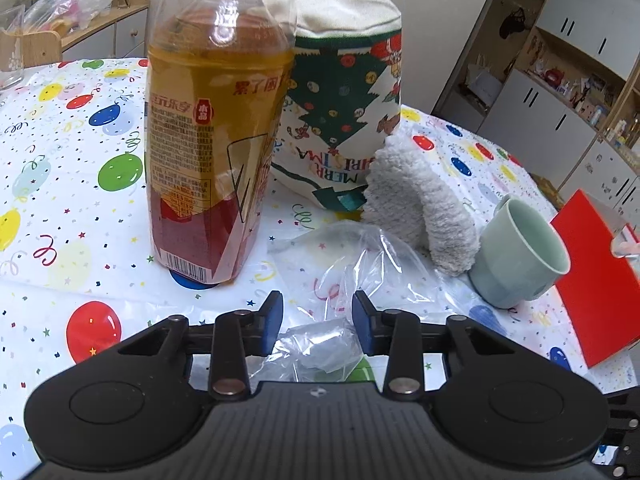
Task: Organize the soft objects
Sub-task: 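Grasp the white tissue with the right tool while the left tool grasps the clear plastic bag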
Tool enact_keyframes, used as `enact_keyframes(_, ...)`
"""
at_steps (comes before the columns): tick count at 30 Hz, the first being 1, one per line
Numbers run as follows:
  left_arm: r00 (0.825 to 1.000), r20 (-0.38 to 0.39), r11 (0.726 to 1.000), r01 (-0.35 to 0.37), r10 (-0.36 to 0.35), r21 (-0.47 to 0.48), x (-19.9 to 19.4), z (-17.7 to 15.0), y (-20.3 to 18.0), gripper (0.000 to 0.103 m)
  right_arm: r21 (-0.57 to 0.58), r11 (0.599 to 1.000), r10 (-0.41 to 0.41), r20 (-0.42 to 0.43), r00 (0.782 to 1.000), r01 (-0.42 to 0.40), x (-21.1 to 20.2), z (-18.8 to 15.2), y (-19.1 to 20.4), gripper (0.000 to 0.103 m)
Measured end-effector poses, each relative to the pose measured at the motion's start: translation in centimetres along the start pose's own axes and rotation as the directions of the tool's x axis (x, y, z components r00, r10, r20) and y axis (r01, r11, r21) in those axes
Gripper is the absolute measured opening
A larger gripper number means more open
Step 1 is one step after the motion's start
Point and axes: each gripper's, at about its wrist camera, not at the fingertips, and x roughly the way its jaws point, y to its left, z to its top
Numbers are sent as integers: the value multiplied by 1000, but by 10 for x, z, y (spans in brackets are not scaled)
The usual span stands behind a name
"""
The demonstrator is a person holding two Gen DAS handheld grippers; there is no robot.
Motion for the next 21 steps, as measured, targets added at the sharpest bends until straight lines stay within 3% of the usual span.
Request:
enact_keyframes(1,1000,3,1000,5,-5,-4,-2,0,0,8,7,1000,-3,5,1000,3,-2,0,-1,1)
enact_keyframes(10,999,25,1000,24,-24,-6,-18,-1,-3,7,80,997,0,70,998,-5,-31,-2,-17,0)
enact_keyframes(21,1000,12,1000,28,-28,0,-36,-8,4,9,156,987,21,82,996,-34,-48,-14,-28,1)
